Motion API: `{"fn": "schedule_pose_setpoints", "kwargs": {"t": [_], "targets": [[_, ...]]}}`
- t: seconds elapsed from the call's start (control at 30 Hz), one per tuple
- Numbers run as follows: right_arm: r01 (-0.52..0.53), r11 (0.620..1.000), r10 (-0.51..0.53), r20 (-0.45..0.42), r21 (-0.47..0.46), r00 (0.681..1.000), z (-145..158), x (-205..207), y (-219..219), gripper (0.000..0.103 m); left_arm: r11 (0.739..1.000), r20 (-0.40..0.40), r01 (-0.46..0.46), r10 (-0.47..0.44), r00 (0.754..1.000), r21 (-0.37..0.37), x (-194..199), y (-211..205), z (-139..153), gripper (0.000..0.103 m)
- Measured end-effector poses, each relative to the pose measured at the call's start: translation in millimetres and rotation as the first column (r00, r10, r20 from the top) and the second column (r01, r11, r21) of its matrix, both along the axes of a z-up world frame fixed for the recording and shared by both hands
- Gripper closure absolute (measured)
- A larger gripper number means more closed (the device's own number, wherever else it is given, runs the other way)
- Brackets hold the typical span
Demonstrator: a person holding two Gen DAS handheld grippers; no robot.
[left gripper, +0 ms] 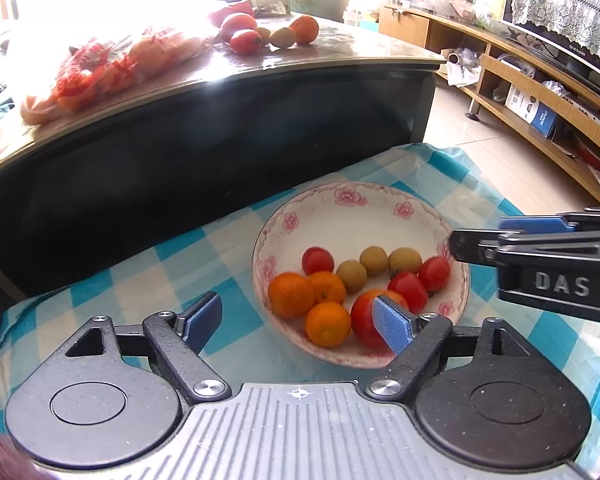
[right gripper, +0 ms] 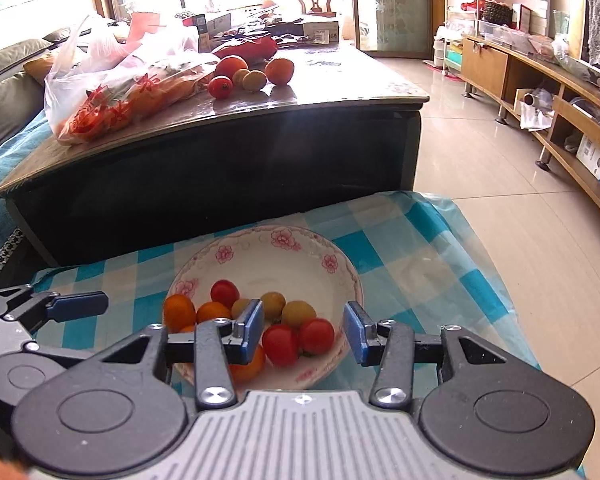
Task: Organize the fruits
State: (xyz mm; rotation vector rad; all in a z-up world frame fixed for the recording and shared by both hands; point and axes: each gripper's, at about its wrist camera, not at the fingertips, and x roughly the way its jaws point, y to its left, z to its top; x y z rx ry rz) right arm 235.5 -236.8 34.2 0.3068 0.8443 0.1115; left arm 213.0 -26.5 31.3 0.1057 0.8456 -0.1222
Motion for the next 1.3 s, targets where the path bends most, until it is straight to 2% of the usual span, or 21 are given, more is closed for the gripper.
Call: {"fn": "schedule_pose_setpoints", "kwargs": {"t": [0.37, 0.53, 0.67, 0.93, 1.1, 1.2, 1.3], "targets": [[0.002, 1.000, -0.003, -0.055, -0.006, 0.998, -5, -51, 4, 0.050, 0.998, 0.010, -0.045, 0.045, 0.999, 0.044, -35, 4, -4, 0.008], [-0.002, 1.000, 0.002, -0.058, -0.001, 0.998, -2, -73, 7, 0.048, 0.997, 0.035, -0.063, 0.061, 0.998, 0.041, -54, 7, -4, 0.000], [-0.012, 1.000, 0.012, -0.062, 0.004, 0.998, -1, -90, 11, 0.046, 0.993, 0.049, -0.091, 0.087, 0.995, 0.073, -66, 6, -5, 0.000], [-0.006, 1.000, 0.007, -0.091, 0.012, 0.996, -5, -112, 14, 0.045, 0.982, 0.019, -0.114, 0.113, 0.993, 0.148, -87, -1, -14, 0.000], [-0.008, 1.000, 0.010, -0.109, 0.014, 0.994, -9, -124, 17, 0.044, 0.990, 0.005, -0.107, 0.107, 0.994, 0.097, -99, 1, -14, 0.000], [-0.008, 1.000, 0.009, -0.118, 0.013, 0.993, -11, -130, 18, 0.044, 0.987, 0.003, -0.114, 0.114, 0.993, 0.112, -104, 1, -14, 0.000], [-0.014, 1.000, 0.015, -0.123, 0.015, 0.992, -12, -135, 20, 0.044, 0.988, -0.003, -0.117, 0.118, 0.993, 0.096, -109, 2, -14, 0.000]]}}
